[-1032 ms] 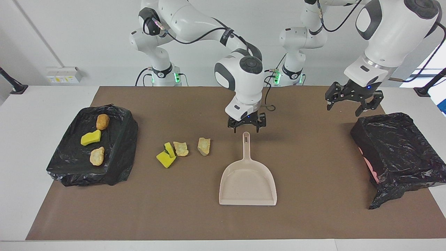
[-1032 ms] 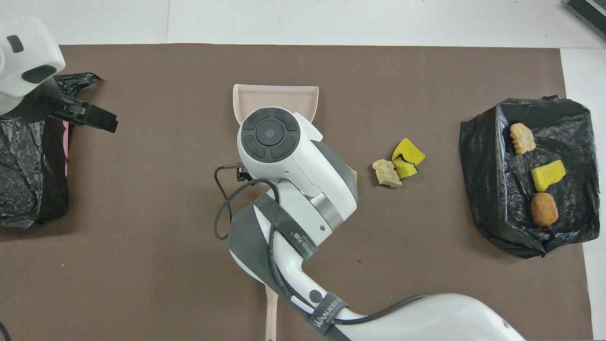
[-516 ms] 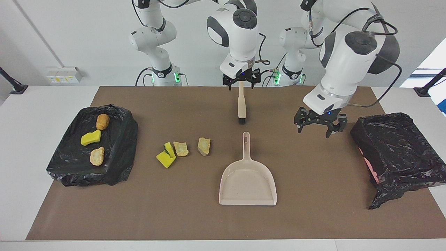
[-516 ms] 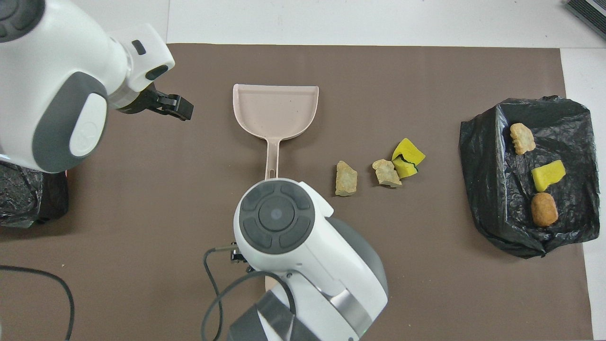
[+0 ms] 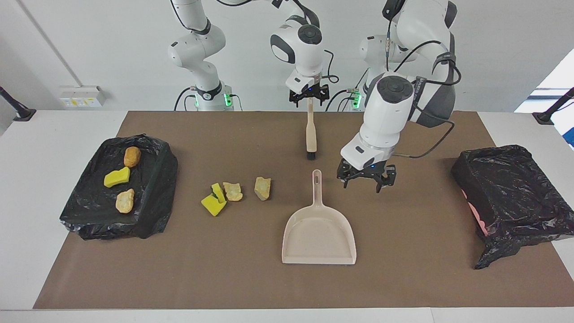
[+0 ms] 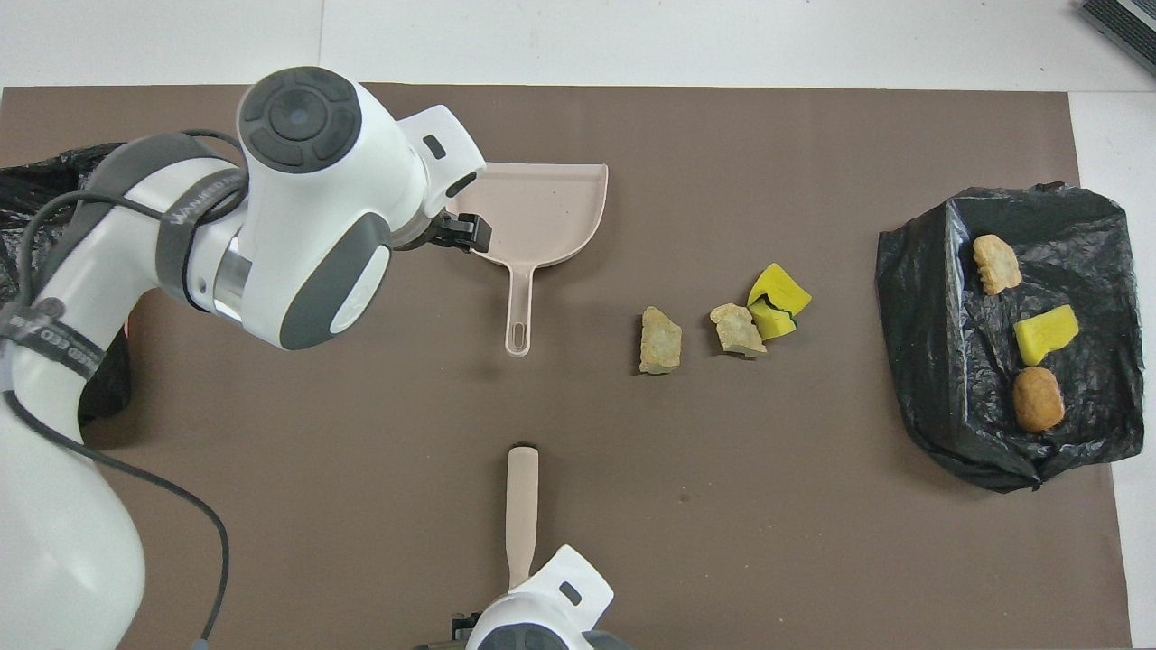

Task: Sweep and dump trash in bin

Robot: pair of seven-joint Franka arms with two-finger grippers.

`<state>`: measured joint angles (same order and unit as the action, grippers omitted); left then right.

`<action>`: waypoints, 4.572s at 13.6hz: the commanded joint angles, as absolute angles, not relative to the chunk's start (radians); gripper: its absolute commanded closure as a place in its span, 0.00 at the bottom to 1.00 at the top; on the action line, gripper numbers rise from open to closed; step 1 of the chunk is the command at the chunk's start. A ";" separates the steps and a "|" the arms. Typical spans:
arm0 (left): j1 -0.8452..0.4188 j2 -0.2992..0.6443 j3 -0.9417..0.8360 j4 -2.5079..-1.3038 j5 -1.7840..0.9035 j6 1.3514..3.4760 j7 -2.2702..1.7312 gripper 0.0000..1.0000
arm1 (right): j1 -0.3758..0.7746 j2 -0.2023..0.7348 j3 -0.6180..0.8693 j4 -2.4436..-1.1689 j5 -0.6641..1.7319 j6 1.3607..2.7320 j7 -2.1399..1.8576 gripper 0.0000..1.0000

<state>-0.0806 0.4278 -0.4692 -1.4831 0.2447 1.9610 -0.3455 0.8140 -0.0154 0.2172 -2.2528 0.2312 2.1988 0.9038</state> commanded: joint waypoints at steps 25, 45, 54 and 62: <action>-0.032 0.402 -0.591 -1.689 0.313 2.082 -0.426 1.00 | 0.597 -0.268 0.196 -2.312 0.097 1.933 0.726 1.00; 0.017 0.222 -0.610 -1.882 0.299 1.905 0.652 1.00 | -0.075 0.003 0.207 -2.229 -0.368 2.048 -0.008 1.00; 0.015 0.173 -0.638 -2.026 0.293 2.031 0.637 1.00 | 0.162 0.046 0.209 -2.273 -0.056 2.039 0.199 1.00; 0.015 0.153 -0.640 -2.057 0.293 2.045 0.647 1.00 | 0.463 0.130 0.209 -2.102 0.285 2.082 0.484 1.00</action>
<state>0.0164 0.1925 -0.6425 -2.0111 0.2961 2.0272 0.6241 0.4343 0.0998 0.2112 -2.1662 0.2278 2.0880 0.4436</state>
